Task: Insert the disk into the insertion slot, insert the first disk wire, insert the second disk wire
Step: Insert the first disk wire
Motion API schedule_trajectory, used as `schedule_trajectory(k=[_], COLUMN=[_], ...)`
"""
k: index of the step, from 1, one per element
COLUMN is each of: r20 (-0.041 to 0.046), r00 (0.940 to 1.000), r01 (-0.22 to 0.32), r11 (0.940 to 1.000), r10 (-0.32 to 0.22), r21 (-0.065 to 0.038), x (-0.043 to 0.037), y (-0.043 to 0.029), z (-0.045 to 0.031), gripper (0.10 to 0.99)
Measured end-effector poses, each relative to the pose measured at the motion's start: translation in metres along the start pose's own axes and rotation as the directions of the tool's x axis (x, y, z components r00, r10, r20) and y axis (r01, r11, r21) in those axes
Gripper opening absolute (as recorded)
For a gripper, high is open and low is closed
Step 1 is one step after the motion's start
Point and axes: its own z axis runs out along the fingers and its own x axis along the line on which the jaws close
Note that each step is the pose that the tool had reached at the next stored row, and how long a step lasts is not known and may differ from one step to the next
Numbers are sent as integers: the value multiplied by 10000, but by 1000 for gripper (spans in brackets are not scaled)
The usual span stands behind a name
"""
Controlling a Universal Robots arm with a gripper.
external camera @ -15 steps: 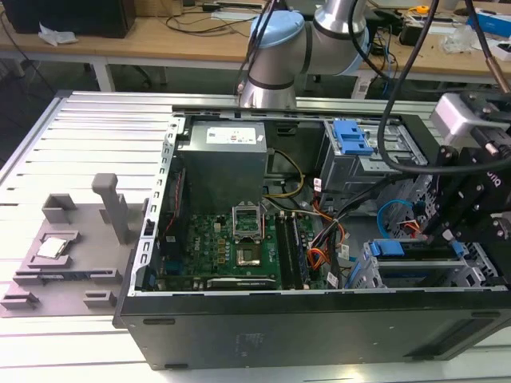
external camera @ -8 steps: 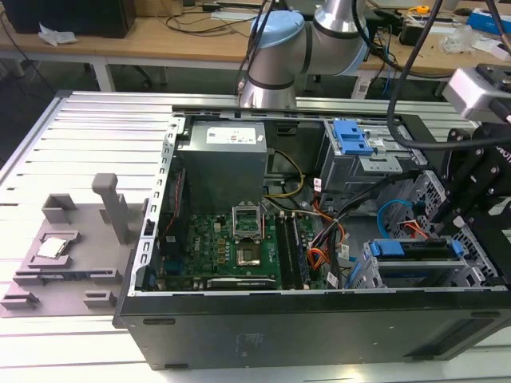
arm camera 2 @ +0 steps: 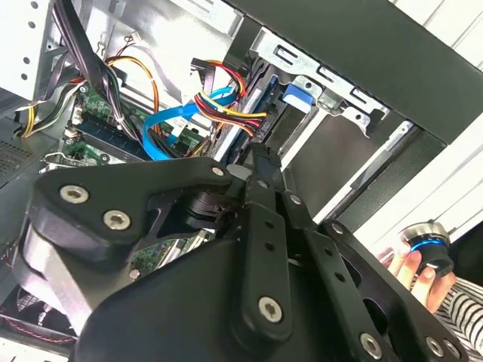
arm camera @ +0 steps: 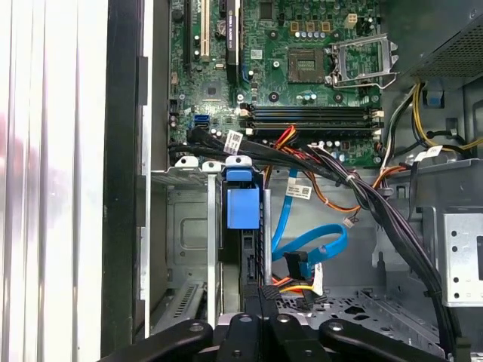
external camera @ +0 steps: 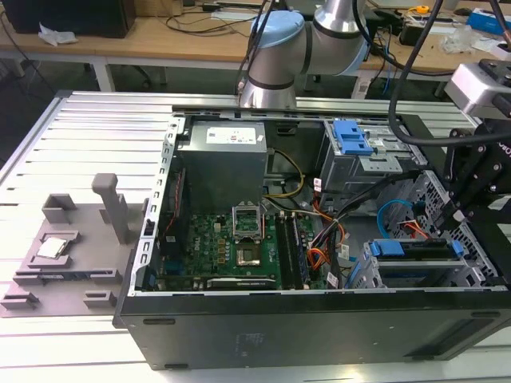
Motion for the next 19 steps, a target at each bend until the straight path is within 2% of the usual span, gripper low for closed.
schedule_trajectory(k=[7,11,13,19], r20=[-1,-1,1,1], r00=[10000,10000,10000,10000], r01=[0,0,0,0], r11=[10000,10000,10000,10000], r10=[0,0,0,0], r21=[0,0,0,0], x=[0,0,0,0], y=[0,4,8,8], z=[-6,-48,-102,-106], gripper=[106,106,106,106])
